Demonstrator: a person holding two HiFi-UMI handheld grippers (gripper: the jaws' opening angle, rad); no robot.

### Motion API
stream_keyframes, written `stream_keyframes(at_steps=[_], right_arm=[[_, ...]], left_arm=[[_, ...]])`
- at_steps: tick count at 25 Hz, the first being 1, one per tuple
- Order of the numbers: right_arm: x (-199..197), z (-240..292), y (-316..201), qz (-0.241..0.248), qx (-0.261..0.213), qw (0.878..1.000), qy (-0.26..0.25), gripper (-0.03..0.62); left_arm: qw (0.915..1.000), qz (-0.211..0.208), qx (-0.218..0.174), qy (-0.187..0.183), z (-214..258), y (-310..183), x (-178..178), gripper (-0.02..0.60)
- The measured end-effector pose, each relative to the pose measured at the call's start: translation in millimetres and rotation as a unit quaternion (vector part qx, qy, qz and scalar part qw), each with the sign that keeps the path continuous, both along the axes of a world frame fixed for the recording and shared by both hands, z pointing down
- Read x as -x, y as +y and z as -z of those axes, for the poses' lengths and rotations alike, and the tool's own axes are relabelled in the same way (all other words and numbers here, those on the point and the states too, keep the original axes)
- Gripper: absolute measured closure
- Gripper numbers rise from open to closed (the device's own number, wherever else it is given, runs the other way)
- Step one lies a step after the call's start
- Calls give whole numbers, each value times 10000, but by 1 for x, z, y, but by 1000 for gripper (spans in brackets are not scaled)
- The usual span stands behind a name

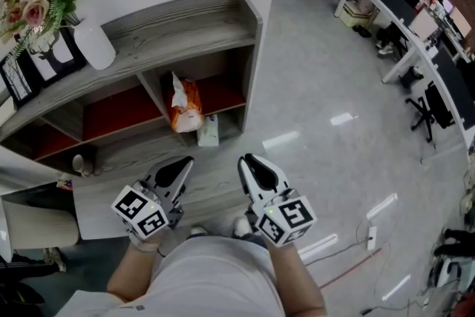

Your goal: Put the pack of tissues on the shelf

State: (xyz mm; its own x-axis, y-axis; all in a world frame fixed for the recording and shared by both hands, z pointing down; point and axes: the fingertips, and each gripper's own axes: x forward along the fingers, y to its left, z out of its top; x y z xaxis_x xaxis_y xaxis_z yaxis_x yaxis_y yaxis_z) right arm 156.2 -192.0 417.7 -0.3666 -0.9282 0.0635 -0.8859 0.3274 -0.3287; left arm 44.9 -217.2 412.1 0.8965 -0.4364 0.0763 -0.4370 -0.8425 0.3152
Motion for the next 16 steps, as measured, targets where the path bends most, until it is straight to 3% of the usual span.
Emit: stream_keyframes(at_steps=[16], right_arm=[[6, -4, -3, 33, 58, 9999, -122, 536]], left_arm=[[10000, 38, 12, -13, -2, -3, 6, 565]])
